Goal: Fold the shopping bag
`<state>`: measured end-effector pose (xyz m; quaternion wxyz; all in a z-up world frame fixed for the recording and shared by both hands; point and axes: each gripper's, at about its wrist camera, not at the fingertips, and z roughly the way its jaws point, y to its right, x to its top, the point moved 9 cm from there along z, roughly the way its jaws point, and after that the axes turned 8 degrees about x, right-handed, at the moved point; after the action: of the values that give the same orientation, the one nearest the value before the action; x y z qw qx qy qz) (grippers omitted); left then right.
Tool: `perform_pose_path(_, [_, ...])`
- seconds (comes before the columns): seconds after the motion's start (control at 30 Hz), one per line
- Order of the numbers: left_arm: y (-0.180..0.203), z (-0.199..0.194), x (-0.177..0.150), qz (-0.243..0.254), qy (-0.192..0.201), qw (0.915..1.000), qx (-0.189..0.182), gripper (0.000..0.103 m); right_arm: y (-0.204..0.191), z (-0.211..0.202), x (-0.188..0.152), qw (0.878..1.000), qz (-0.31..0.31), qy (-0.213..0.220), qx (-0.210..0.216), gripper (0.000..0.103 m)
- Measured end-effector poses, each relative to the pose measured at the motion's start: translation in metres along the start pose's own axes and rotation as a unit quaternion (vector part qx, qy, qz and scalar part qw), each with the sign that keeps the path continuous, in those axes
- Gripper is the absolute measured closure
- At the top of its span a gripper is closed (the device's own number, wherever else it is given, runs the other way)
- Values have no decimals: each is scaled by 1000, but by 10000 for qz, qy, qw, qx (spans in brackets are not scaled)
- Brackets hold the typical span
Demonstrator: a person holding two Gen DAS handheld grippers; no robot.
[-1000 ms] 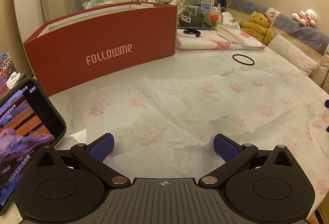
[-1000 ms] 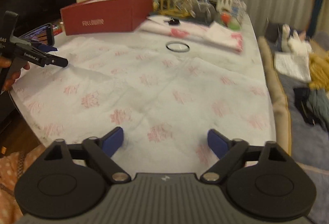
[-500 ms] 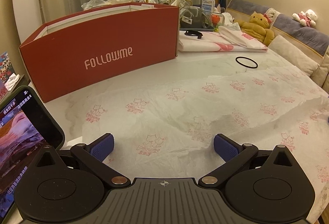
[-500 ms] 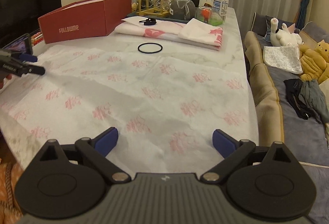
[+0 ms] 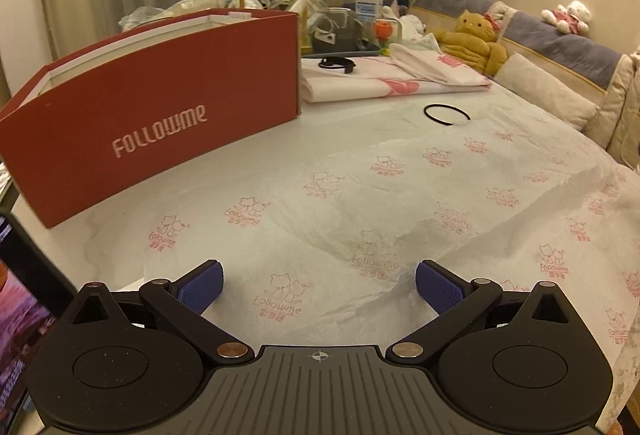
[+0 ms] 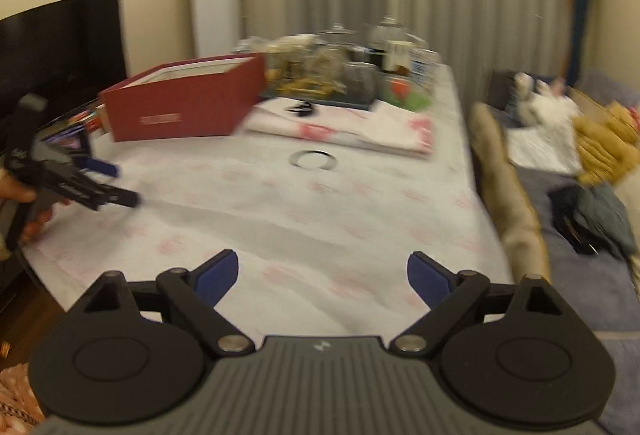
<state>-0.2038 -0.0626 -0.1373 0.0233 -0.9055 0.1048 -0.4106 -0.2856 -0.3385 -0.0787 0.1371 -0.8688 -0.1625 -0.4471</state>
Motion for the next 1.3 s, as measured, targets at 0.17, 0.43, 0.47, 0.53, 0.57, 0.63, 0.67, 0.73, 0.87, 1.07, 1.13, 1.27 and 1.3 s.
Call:
perform_pose_path(0.17, [2,0,1,-9,-14,10000,-24,0,-19,54,3,9986,-152,-488,128,19])
perform_pose_path(0.43, [0,-35,13,-168,462,9986,195,0,-50,60,-25,9972,-139,-635,360,0])
perform_pose_path(0.47, [4,-40,15,-158,527,9984,95,0,-50,57,-27,9975,-110,-611,324,0])
perform_pose_path(0.53, [16,-39,12,117,447,9989,53,0,-51,53,-29,9978,-55,-610,240,0])
perform_pose_path(0.57, [21,-34,9,280,363,9989,84,0,-51,51,-29,9979,-20,-614,184,1])
perform_pose_path(0.63, [27,-21,2,421,146,9989,161,0,-49,49,-26,9983,11,-580,23,7])
perform_pose_path(0.67, [27,-16,1,348,113,9993,97,0,-47,48,-22,9986,-34,-514,-92,10])
perform_pose_path(0.73, [26,-10,3,156,37,9998,-118,0,-42,50,-12,9984,-194,-417,-335,10])
perform_pose_path(0.87, [20,5,12,27,-1,9999,-115,0,-16,74,-3,9964,-161,-626,-541,6])
perform_pose_path(1.07, [13,32,31,-50,-35,10000,-24,0,25,114,14,9964,416,-616,-418,0])
perform_pose_path(1.13, [11,39,35,-62,-5,10000,-15,0,28,120,17,9963,436,-591,-437,0])
perform_pose_path(1.27, [6,37,35,1,92,10000,15,0,23,116,13,9961,461,-633,-407,0])
perform_pose_path(1.3, [3,32,34,-3,129,9999,34,0,20,112,12,9960,481,-658,-362,1])
